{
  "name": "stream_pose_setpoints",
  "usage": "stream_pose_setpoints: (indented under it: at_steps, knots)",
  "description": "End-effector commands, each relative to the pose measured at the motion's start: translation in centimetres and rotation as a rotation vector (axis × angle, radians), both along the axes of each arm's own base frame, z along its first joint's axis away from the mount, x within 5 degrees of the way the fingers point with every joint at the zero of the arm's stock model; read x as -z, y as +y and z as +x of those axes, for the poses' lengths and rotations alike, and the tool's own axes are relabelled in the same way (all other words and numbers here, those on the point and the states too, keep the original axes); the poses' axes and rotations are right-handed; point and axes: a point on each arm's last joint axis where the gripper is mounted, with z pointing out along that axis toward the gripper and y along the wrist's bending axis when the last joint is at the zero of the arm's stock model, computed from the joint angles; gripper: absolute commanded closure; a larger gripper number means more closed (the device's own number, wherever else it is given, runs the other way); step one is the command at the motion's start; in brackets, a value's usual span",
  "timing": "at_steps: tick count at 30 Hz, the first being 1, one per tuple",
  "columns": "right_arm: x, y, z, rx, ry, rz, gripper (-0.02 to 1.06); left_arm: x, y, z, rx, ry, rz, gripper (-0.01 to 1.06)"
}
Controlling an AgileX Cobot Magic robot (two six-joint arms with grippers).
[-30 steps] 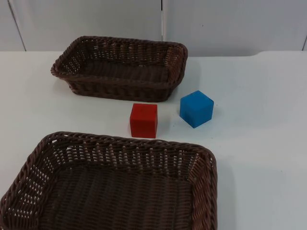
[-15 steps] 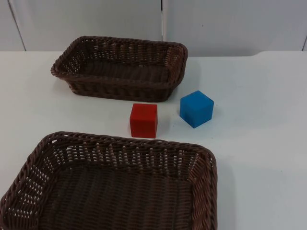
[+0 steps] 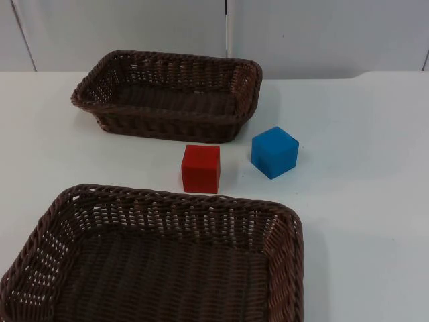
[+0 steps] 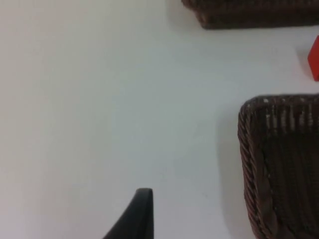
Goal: Pick up one cube with the left hand and place it into the upper basket. Pick up one cube with the right hand and place it into the lower basket.
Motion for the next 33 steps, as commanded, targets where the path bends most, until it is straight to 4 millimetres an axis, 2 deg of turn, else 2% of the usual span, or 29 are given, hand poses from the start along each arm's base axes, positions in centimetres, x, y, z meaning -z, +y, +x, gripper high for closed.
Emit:
stream_pose_setpoints:
  at_steps: [1, 4, 5, 8, 9, 13, 18, 24, 33]
  knots:
    - [0.0, 0.0, 0.0, 0.009, -0.009, 0.006, -0.01, -1.3, -0.2, 1.1, 0.017, -0.041, -0.001, 0.0]
    - [0.0, 0.0, 0.0, 0.009, -0.009, 0.006, -0.01, -3.2, -0.4, 3.2, 0.048, -0.073, 0.015, 0.0]
    - [0.0, 0.0, 0.0, 0.009, -0.009, 0.006, -0.01, -3.2, -0.4, 3.2, 0.048, -0.073, 0.015, 0.0]
    - [0.0, 0.0, 0.0, 0.009, -0.009, 0.006, -0.01, -4.2, -0.6, 5.5, 0.077, -0.055, 0.032, 0.0]
    - [0.0, 0.0, 0.0, 0.009, -0.009, 0.006, -0.01, -4.2, -0.6, 5.5, 0.077, -0.055, 0.032, 0.0]
    - [0.0, 0.0, 0.0, 0.009, -0.009, 0.006, -0.01, -5.2, -1.0, 8.4, 0.098, -0.022, 0.023, 0.0]
    - [0.0, 0.0, 0.0, 0.009, -0.009, 0.006, -0.01, -5.2, -1.1, 10.4, 0.109, -0.018, 0.037, 0.0]
    - [0.0, 0.0, 0.0, 0.008, -0.009, 0.007, -0.01, -5.1, -1.1, 11.8, 0.115, -0.054, 0.044, 0.0]
    - [0.0, 0.0, 0.0, 0.008, -0.009, 0.007, -0.01, -5.3, -1.2, 12.2, 0.114, -0.087, 0.039, 0.0]
